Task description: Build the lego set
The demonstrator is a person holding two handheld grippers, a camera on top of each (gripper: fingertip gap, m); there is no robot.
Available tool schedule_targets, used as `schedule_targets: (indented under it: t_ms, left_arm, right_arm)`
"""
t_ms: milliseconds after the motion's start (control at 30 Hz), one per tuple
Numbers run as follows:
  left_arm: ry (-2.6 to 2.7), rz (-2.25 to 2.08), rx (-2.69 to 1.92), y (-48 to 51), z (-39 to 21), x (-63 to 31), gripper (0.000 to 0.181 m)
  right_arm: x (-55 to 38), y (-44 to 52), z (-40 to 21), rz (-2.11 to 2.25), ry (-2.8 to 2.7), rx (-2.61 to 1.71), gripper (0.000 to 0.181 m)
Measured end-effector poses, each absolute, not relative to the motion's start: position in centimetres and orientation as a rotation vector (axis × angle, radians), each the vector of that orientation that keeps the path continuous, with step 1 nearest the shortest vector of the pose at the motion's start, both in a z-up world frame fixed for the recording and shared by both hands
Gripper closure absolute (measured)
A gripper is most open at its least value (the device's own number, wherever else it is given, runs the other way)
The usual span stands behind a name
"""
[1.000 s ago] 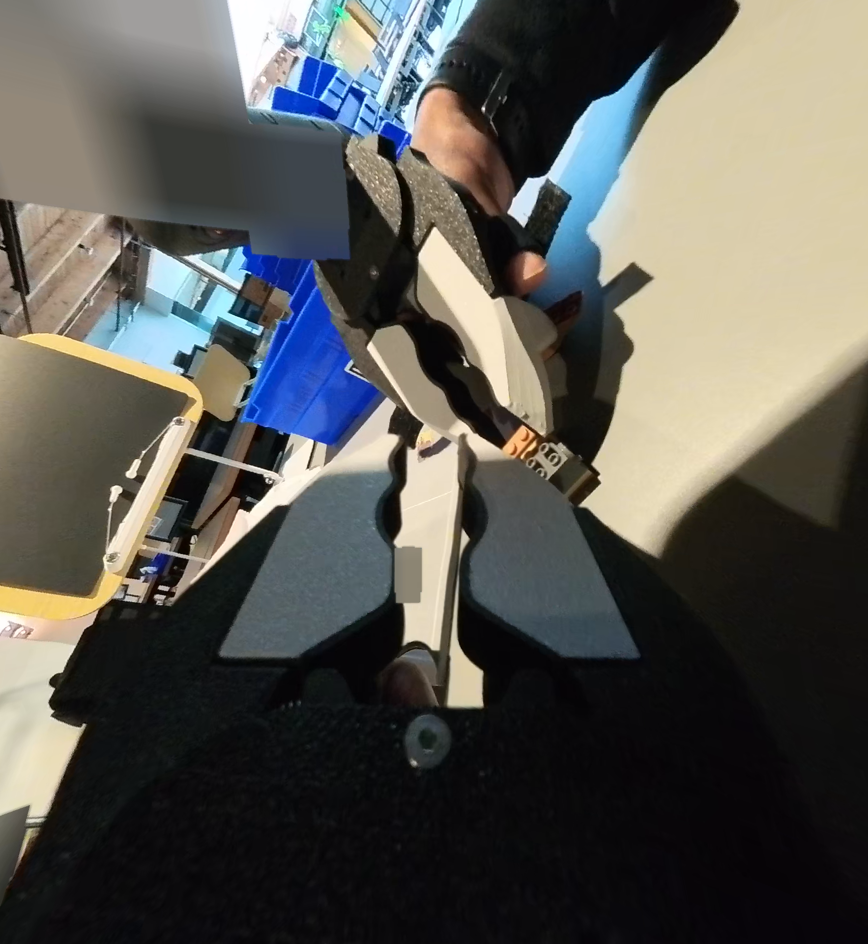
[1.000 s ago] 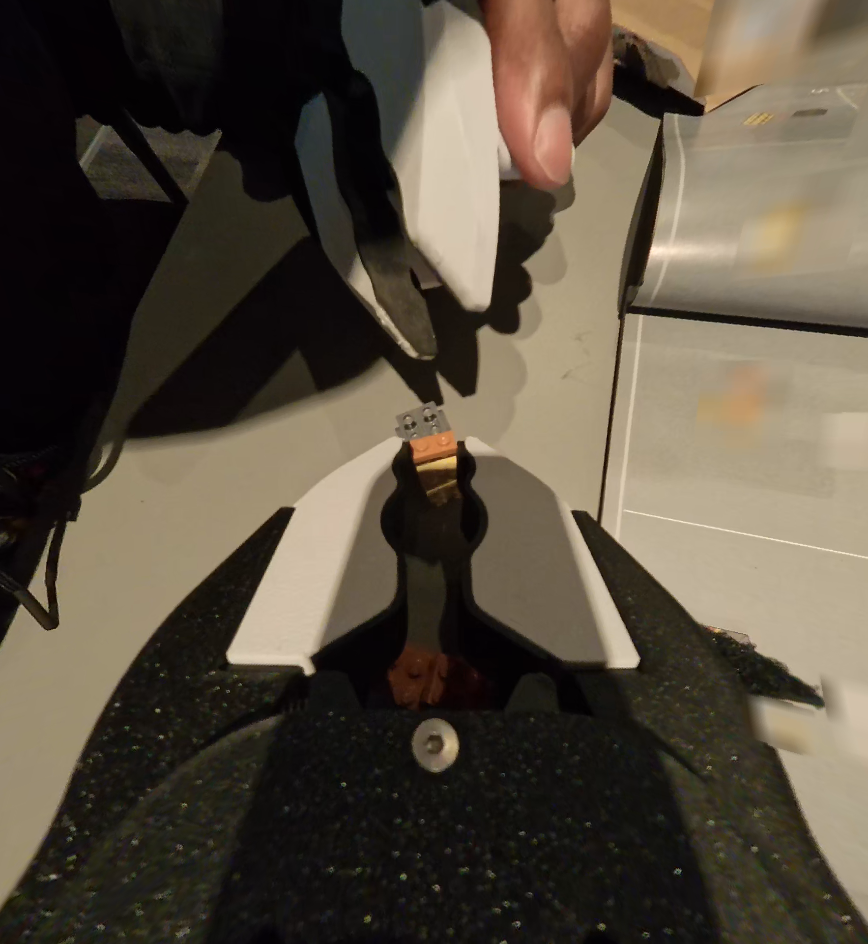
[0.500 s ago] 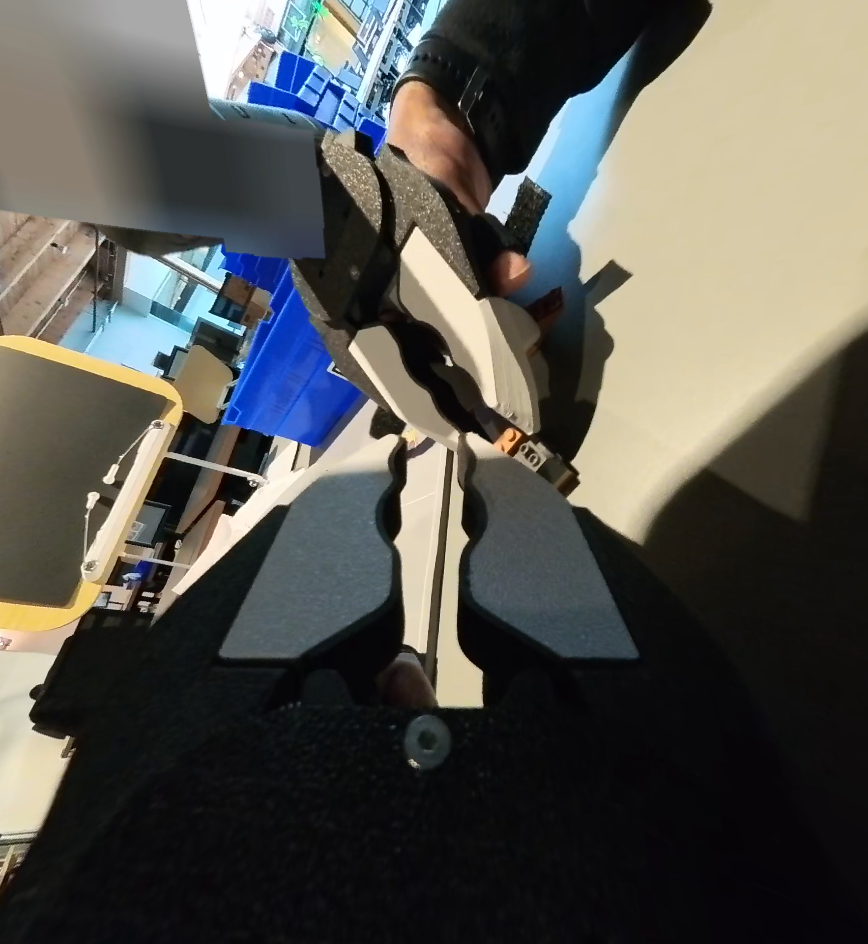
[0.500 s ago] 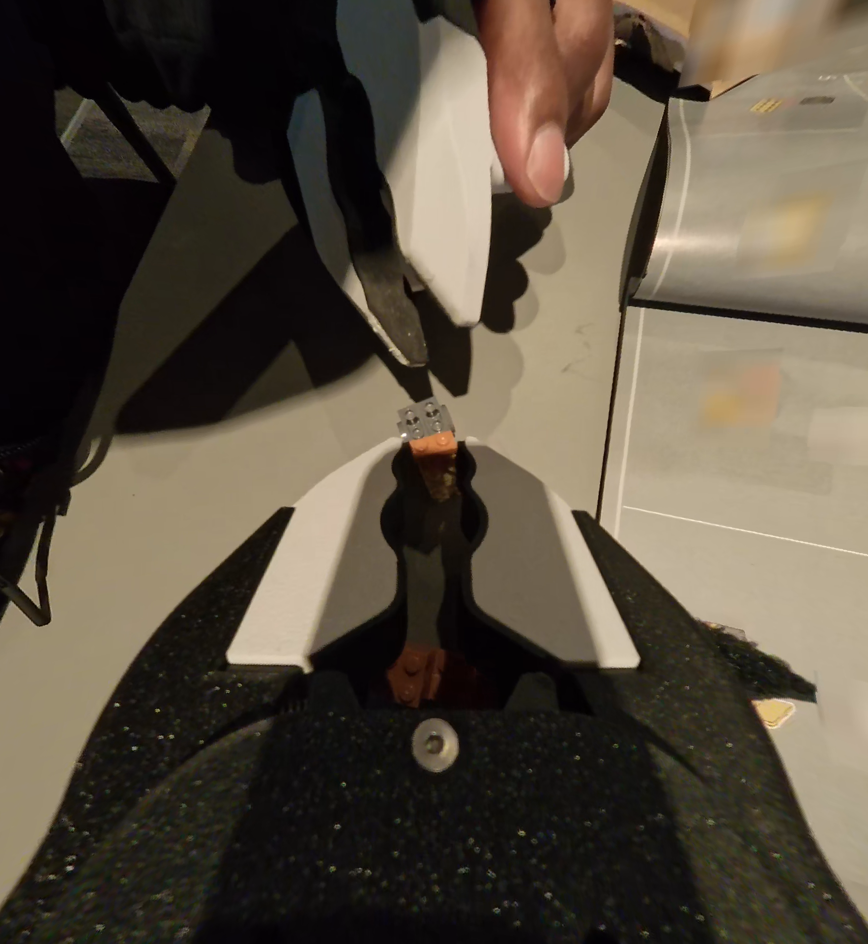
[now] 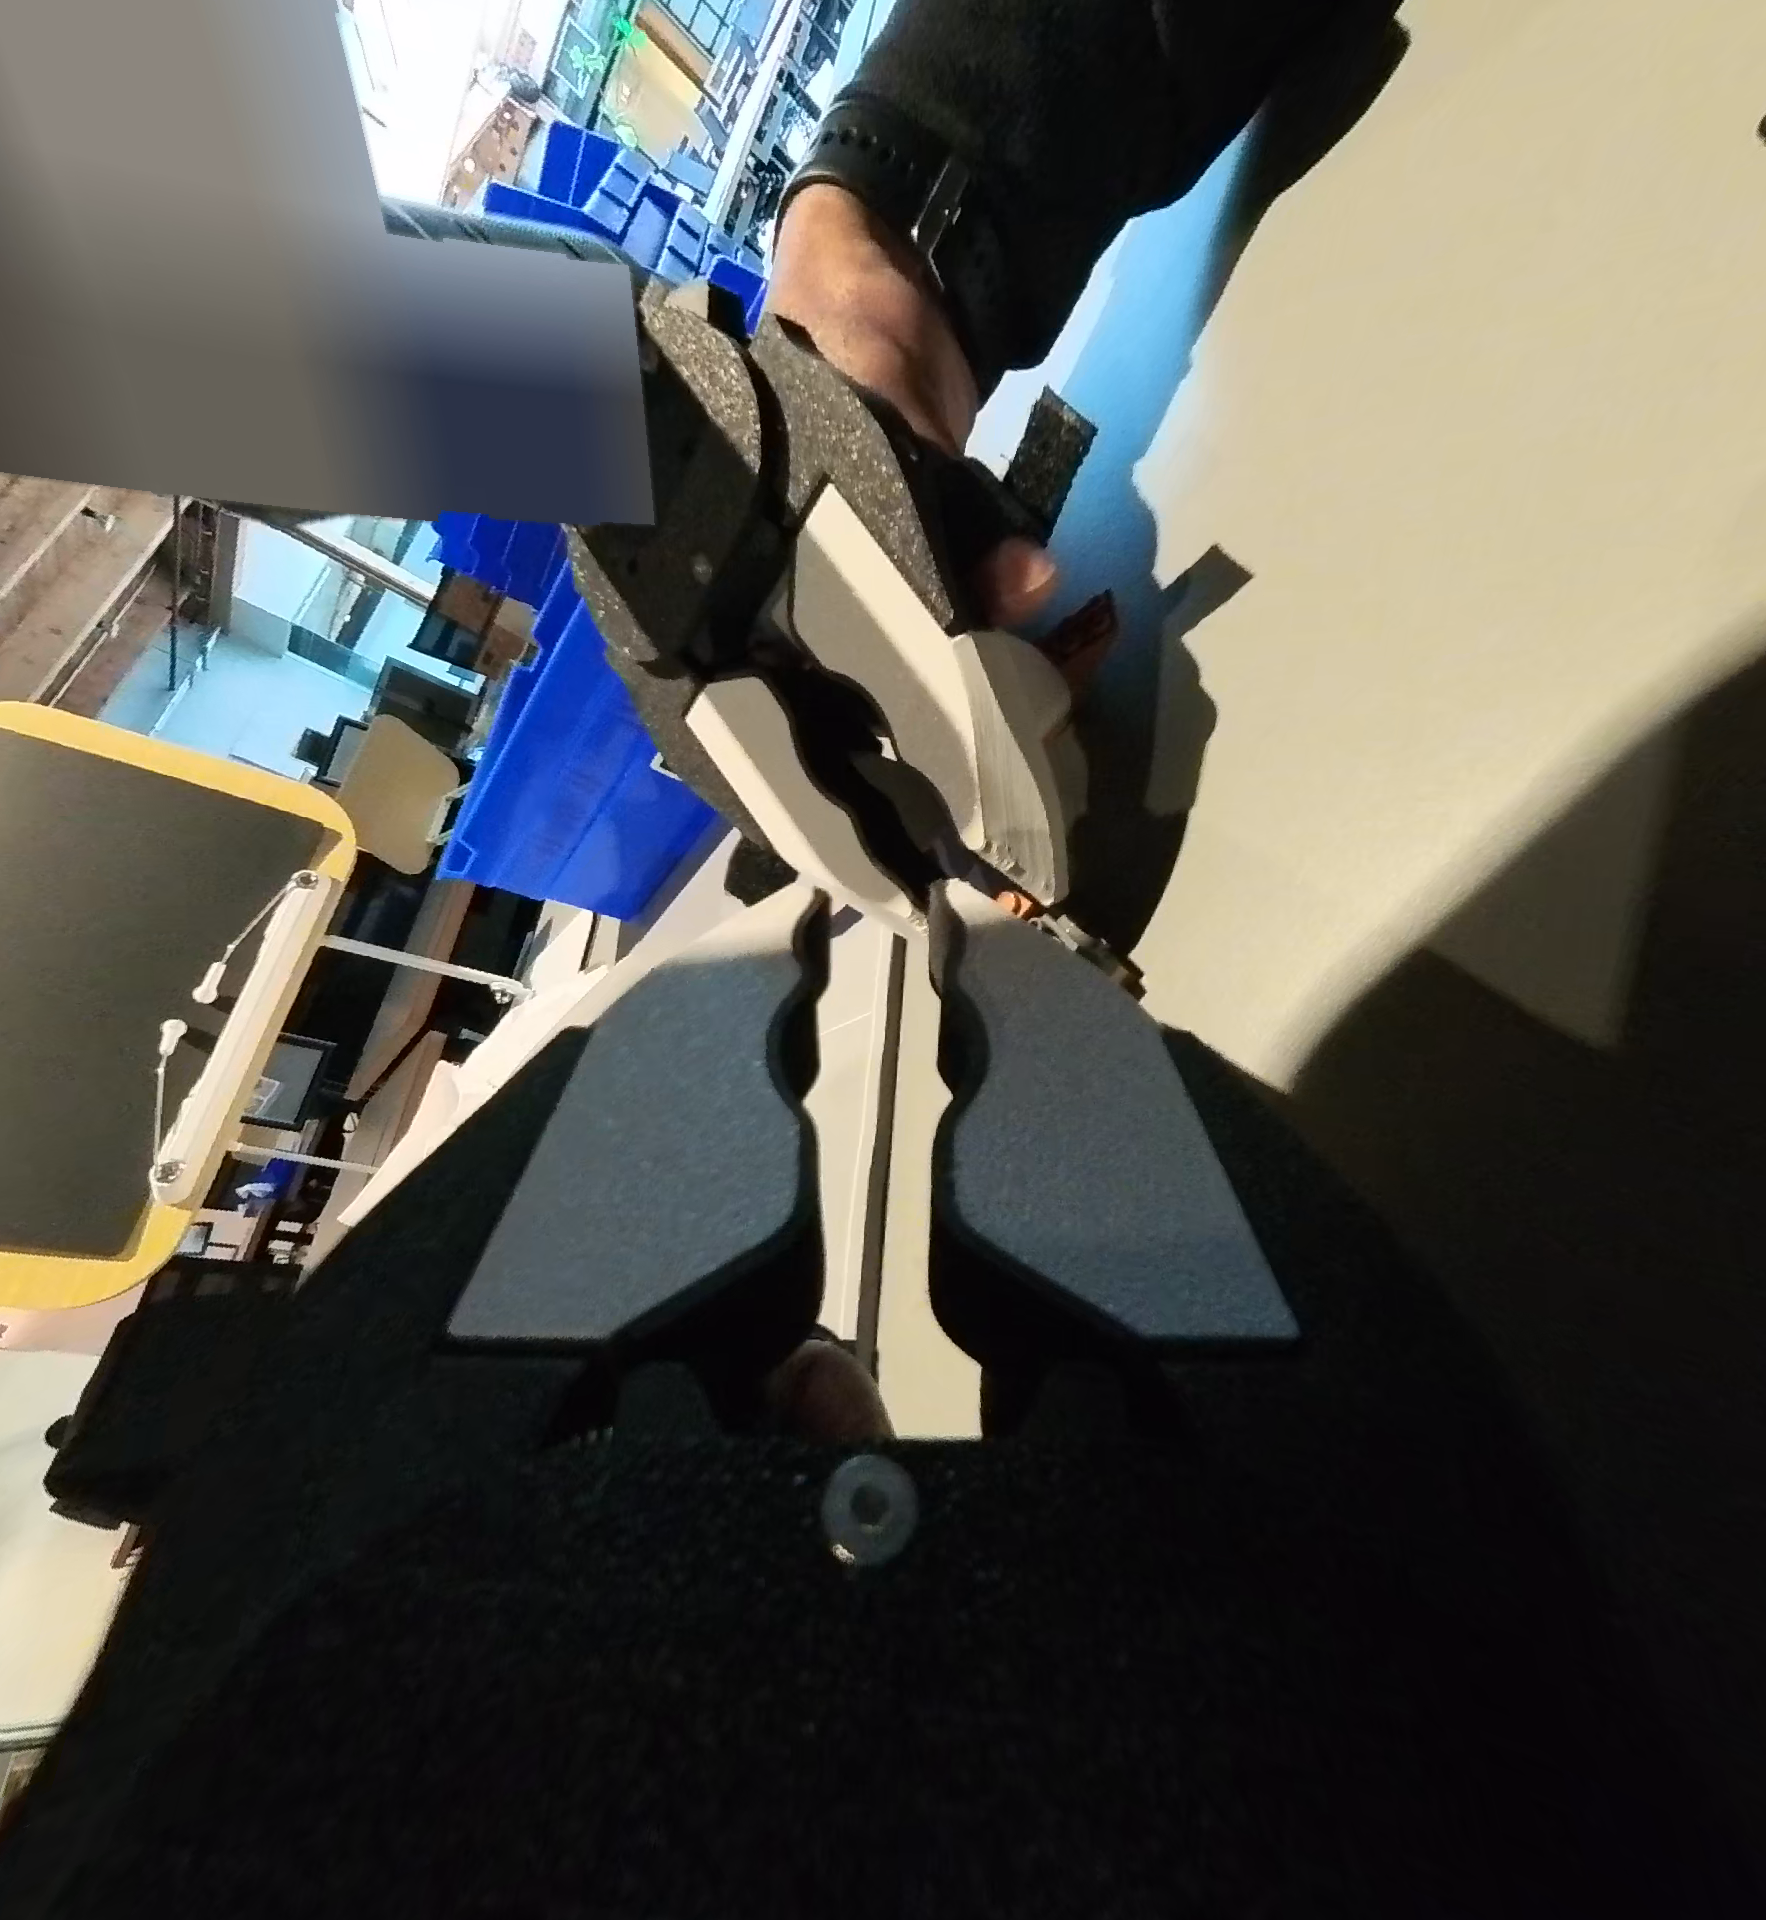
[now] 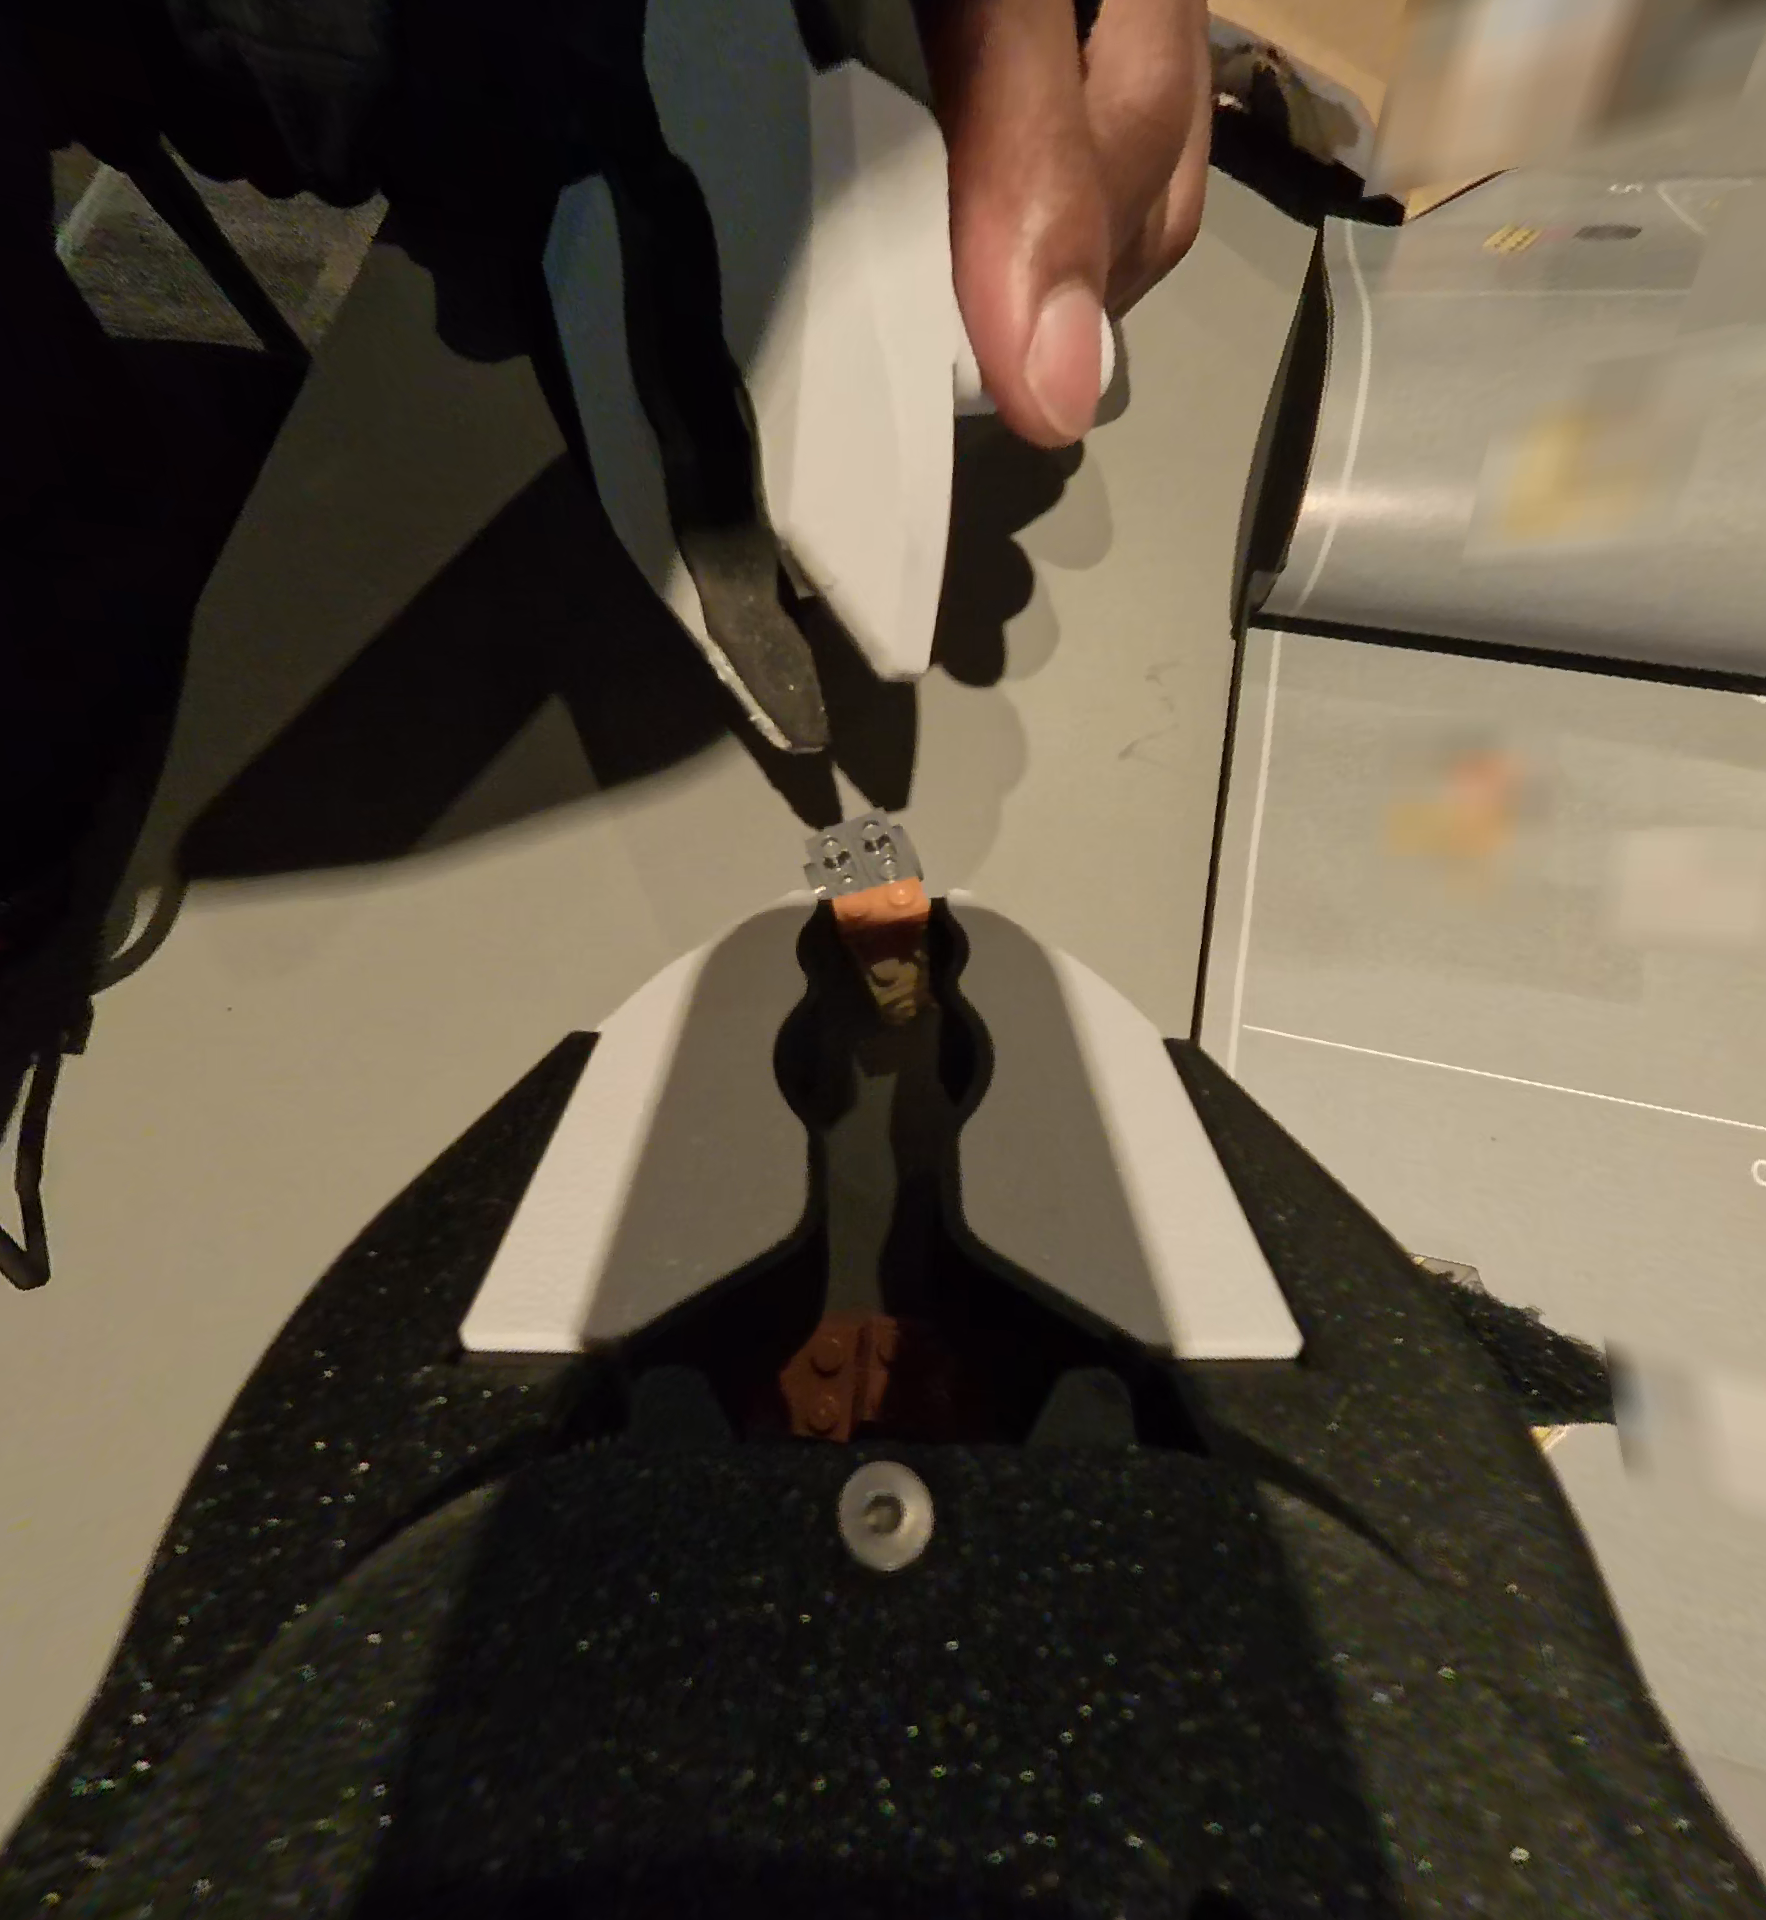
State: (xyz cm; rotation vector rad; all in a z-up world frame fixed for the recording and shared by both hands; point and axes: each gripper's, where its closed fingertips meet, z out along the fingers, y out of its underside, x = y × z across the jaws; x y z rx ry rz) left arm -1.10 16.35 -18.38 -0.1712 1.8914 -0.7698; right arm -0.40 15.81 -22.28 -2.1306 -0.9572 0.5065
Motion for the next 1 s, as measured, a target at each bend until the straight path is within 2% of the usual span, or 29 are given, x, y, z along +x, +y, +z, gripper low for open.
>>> schedule_targets:
  t_ms: [533,767,1000]
  left_arm:
    - [1.901,-0.780,-0.161,16.0,-18.3,-1.4,0.166]
    - [1.995,-0.744,-0.163,16.1,-20.0,-1.5,0.172]
    - [2.004,-0.707,-0.153,16.0,-20.6,-1.3,0.171]
  right_arm:
    - [-0.2,16.1,-22.1,0.492,-0.985,-2.086,0.164]
    - [-0.2,16.0,-22.3,0.515,-0.998,-2.099,0.164]
    - [-0.2,15.9,-22.2,0.535,-1.025,-2.098,0.164]
